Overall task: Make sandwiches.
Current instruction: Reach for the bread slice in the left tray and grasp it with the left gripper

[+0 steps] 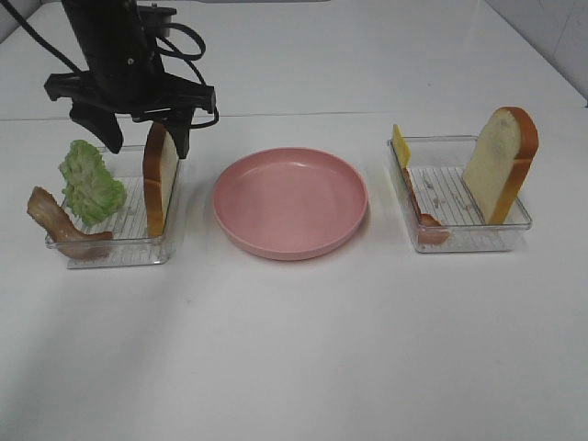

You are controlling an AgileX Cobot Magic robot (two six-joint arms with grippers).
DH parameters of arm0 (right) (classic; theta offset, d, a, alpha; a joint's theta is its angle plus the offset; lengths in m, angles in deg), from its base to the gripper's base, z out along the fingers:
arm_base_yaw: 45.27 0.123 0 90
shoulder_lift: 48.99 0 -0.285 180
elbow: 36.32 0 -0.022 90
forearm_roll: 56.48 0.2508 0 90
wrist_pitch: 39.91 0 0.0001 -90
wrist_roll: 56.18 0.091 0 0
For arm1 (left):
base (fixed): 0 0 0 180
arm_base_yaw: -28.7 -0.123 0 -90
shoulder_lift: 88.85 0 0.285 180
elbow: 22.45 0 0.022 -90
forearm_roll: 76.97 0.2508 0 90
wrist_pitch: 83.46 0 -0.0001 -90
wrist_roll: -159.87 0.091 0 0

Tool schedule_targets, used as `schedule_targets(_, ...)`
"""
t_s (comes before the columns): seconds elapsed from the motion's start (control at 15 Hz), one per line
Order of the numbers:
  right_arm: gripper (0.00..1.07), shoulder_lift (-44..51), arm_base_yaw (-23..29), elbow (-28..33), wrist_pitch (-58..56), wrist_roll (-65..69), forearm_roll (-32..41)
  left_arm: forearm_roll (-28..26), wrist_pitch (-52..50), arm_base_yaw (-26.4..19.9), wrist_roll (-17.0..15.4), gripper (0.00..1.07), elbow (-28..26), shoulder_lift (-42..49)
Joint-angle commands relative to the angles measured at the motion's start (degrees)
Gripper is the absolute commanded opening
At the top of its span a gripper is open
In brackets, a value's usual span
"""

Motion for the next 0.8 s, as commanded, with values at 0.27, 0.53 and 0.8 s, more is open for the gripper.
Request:
schedule_targets(0.27, 0.83, 0.69, -0.46, 0.06, 0.4, -0.4, -0.17, 0.63, -3.04, 0.23, -1.32, 0.53, -0.34, -1.6)
schedule_targets(0.53, 0.83, 0.69, -0.46, 0.06, 0.4, -0.4, -0.17, 0.63, -2.81, 0.23, -1.32, 0.18, -0.34, -1.6)
schedule_targets(0.8, 0.83, 0.69, -0.46, 0.06, 0.4, -0.4, -0.17, 0.57, 1.09, 0.23, -1.32, 0.0, -1.03, 0.17)
